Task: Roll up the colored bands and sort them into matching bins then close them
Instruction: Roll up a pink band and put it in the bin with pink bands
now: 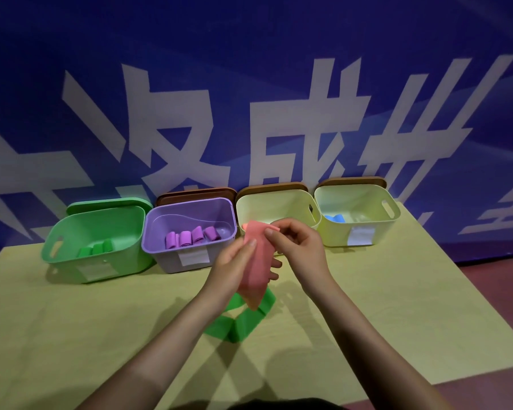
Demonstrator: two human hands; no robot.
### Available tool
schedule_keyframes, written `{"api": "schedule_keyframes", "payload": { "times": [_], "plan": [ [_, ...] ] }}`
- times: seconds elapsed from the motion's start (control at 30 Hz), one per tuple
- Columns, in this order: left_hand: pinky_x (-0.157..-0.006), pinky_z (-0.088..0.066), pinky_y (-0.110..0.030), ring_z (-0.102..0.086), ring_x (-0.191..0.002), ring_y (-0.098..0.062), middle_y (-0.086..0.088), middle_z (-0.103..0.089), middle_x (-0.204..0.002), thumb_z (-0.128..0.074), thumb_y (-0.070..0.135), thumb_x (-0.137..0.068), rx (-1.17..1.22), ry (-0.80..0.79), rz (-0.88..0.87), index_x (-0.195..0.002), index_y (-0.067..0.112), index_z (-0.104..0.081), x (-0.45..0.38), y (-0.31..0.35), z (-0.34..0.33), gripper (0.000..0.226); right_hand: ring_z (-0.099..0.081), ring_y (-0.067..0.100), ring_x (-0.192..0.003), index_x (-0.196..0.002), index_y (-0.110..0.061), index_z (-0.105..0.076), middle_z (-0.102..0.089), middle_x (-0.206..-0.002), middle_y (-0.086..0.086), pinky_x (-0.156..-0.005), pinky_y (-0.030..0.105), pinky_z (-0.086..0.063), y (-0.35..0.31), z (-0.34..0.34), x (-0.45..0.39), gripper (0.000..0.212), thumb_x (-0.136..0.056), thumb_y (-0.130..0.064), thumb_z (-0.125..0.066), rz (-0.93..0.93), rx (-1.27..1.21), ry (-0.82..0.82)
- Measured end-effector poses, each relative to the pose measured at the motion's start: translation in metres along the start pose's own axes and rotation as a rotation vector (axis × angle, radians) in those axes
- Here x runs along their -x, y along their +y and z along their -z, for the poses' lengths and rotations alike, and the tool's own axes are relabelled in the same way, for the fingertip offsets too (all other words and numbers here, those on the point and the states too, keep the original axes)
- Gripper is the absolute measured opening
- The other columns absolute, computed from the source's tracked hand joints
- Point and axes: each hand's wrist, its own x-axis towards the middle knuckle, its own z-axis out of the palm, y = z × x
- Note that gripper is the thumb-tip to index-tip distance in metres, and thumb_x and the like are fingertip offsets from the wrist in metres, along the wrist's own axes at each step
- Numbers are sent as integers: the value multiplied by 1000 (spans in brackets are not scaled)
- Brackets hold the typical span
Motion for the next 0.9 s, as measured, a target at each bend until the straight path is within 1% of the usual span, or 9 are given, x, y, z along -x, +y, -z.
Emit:
{"api": "schedule_keyframes", "payload": {
  "times": [0.13, 0.23, 0.3, 0.37, 0.47, 0.63, 0.77, 0.83, 0.9],
  "plan": [
    [-59, -58, -32, -68, -64, -29, -17, -72, -78, -42, 19, -100, 26, 37, 4, -107, 11, -62, 7, -5, -4, 22, -57, 9, -68, -77, -19, -68, -64, -71, -10, -65, 26, -48, -1, 6, 3, 21, -85, 1, -65, 44, 41, -18],
    [-59, -58, -35, -67, -62, -32, -18, -70, -75, -41, 16, -100, 62, 65, 16, -105, 6, -62, 7, -11, -8, 24, -56, 7, -72, -87, -22, -72, -64, -80, -12, -67, 19, -43, 0, 13, 11, 29, -83, 6, -63, 200, 188, -93],
    [-59, -58, -37, -67, -62, -31, -18, -70, -75, -42, 16, -100, 86, 62, 29, -103, 5, -64, 7, -13, -11, 24, -56, 10, -75, -93, -16, -75, -63, -83, -4, -66, 18, -41, 2, 20, 15, 29, -83, 7, -62, 282, 293, -125],
    [-57, -58, -36, -67, -64, -28, -17, -70, -76, -43, 14, -99, 103, 47, 25, -100, 7, -67, 8, -16, -14, 25, -58, 14, -78, -96, -14, -76, -64, -86, 2, -67, 19, -43, 4, 29, 17, 27, -84, 6, -62, 322, 376, -153],
    [-57, -57, -36, -68, -69, -27, -16, -71, -78, -37, 10, -99, 105, 9, 31, -99, 6, -66, 8, -21, -16, 29, -60, 16, -78, -98, -16, -76, -64, -86, -1, -67, 25, -48, 8, 40, 23, 24, -85, 0, -63, 352, 447, -178],
    [-71, -55, -45, -68, -65, -27, -21, -69, -82, -35, 23, -100, 103, -25, 74, -95, 6, -68, 4, -27, -22, 38, -60, 12, -71, -99, -15, -76, -63, -85, 0, -67, 22, -48, 11, 48, 27, 24, -84, -1, -62, 346, 501, -170],
    [-54, -56, -33, -67, -64, -30, -19, -71, -81, -44, 17, -98, 84, 30, 37, -93, 8, -68, 2, -28, -22, 26, -61, 10, -79, -105, -16, -74, -63, -90, -2, -72, 24, -50, 10, 50, 26, 26, -86, -9, -58, 308, 483, -251],
    [-54, -55, -29, -67, -64, -28, -17, -71, -78, -43, 12, -98, 76, 45, 19, -95, 5, -66, 1, -26, -18, 24, -61, 8, -87, -110, -19, -71, -65, -94, -2, -76, 23, -49, 9, 46, 23, 26, -88, -17, -56, 199, 375, -242],
    [-55, -54, -26, -68, -65, -26, -16, -71, -79, -40, 9, -99, 52, 59, -7, -96, 5, -65, -3, -23, -13, 25, -62, 8, -83, -113, -18, -69, -66, -94, 2, -75, 23, -49, 10, 39, 18, 25, -91, -19, -59, 34, 222, -178]
  ]
}}
